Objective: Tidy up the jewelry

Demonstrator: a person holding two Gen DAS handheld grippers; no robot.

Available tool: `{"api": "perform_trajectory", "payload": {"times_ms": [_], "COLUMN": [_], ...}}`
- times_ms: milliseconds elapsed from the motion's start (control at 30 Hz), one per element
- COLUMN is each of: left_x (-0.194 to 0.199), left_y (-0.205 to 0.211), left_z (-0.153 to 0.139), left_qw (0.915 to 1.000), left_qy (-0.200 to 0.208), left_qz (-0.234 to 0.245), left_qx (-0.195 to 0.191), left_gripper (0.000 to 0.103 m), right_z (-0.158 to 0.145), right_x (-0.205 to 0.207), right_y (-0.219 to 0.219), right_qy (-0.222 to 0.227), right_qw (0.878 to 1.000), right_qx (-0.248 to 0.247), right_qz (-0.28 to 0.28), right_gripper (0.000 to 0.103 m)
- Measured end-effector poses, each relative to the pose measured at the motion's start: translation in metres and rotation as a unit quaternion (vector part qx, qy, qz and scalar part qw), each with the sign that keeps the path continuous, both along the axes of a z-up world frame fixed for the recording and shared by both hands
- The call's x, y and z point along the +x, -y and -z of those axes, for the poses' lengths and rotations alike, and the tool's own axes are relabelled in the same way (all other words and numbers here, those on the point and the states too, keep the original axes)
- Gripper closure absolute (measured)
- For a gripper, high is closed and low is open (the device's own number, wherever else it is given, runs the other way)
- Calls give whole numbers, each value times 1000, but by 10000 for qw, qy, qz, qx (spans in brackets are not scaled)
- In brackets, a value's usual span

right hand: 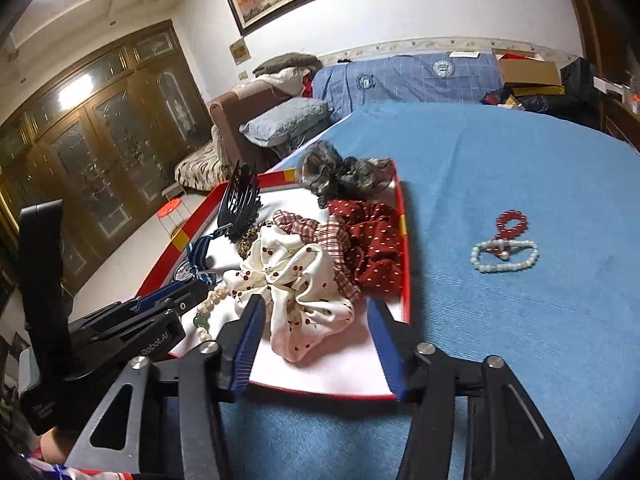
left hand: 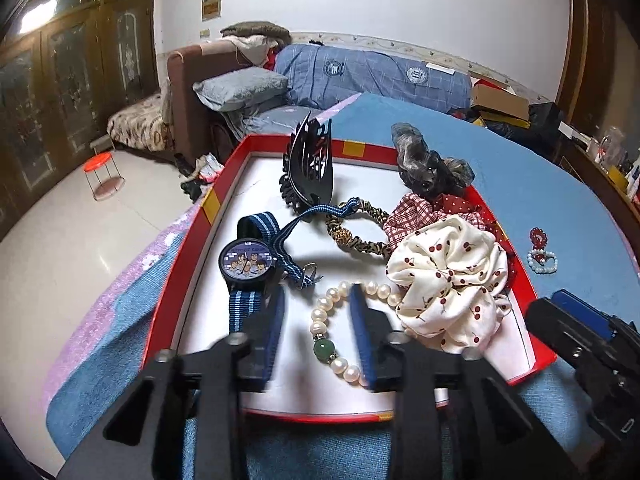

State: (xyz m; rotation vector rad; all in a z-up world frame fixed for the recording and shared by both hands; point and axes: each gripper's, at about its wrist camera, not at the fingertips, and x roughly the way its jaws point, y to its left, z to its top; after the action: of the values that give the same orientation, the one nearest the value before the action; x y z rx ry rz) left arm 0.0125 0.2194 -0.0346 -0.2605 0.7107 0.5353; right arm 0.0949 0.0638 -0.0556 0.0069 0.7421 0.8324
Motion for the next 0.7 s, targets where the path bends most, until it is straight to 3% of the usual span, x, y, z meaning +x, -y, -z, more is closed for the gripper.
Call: {"api": "perform_trajectory", "payload": {"times_ms": [100, 300, 367, 533, 700], "left_x": [-3, -22, -31, -58, -92], "left_y": [6, 25, 32, 50, 49], "left_z": [-2, -14, -22, -42, -53], "left_qw": [9999, 9990, 9983, 9944, 9888], "left_qy": [25, 193, 306, 548, 399], "left_qz": [-15, -20, -76, -230, -639], "left_qx": [102, 395, 495, 879, 1288], "left_gripper": [61, 42, 21, 1, 0], "right_z": [0, -3, -5, -12, -21], "right_x": [-2, -11, -18, -51, -80], "right_y": [8, 27, 35, 52, 65], "right_qy": [4, -6, 65, 519, 904], "right_qw": [10000, 9998, 9997, 9980, 9948], "right_qx": [27, 115, 123, -26, -191], "right_qz": [45, 171, 218, 364, 423], "right_gripper": [43, 40, 30, 19, 9]}}
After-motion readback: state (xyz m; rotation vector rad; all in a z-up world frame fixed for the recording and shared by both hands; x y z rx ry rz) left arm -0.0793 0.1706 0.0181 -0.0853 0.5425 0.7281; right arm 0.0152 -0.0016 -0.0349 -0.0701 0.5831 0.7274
